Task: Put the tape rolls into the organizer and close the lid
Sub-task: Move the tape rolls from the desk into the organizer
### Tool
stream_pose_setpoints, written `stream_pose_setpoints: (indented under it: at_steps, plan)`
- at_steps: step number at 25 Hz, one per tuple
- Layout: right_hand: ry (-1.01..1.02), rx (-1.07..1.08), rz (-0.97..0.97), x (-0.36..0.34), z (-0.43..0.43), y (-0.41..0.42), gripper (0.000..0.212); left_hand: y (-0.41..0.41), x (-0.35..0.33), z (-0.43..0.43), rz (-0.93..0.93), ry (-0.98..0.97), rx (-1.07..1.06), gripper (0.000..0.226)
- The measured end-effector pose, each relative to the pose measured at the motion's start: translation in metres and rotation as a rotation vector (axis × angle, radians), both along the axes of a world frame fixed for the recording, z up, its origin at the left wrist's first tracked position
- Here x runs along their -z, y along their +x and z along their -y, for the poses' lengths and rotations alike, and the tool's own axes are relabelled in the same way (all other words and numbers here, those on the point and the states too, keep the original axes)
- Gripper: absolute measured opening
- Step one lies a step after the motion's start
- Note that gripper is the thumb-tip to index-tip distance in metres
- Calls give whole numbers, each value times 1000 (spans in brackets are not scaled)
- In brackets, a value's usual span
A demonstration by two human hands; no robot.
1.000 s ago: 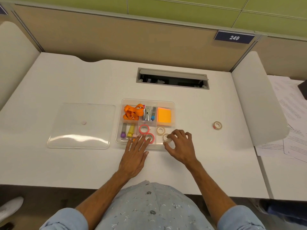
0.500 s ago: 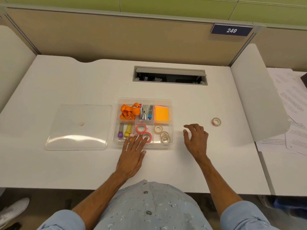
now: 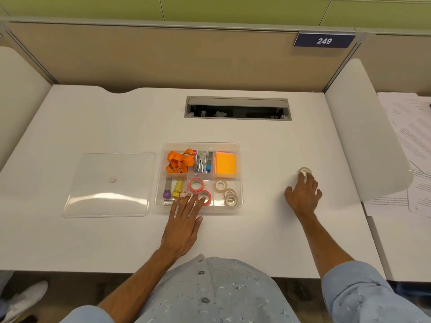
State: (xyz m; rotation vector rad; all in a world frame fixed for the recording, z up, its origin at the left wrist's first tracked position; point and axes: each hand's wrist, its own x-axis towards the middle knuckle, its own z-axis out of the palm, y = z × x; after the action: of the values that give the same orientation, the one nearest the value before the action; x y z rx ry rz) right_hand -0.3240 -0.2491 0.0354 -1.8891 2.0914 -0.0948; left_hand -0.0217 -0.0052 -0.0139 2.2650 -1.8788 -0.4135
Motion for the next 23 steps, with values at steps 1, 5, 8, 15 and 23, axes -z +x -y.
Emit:
stream_pose_setpoints:
  at_steps: [1,5,8,15,23]
  plan:
    - [-11,-9,-4,1,-1,1,63,0,0,0,1,3,-2,60]
    - [-70,-39,-17,3,-12,7,53,-2,0,1,2,16,-14,60]
    - [-74,-48,-8,6,-20,11,40,-1,-1,0,21,14,-1,59]
    - [-93,-201,-36,8,-50,22,26,-2,-5,-1,-9,9,1,58]
    - [-182,-336,263,-4,-72,51,45,-1,-8,-1,-31,9,3,60]
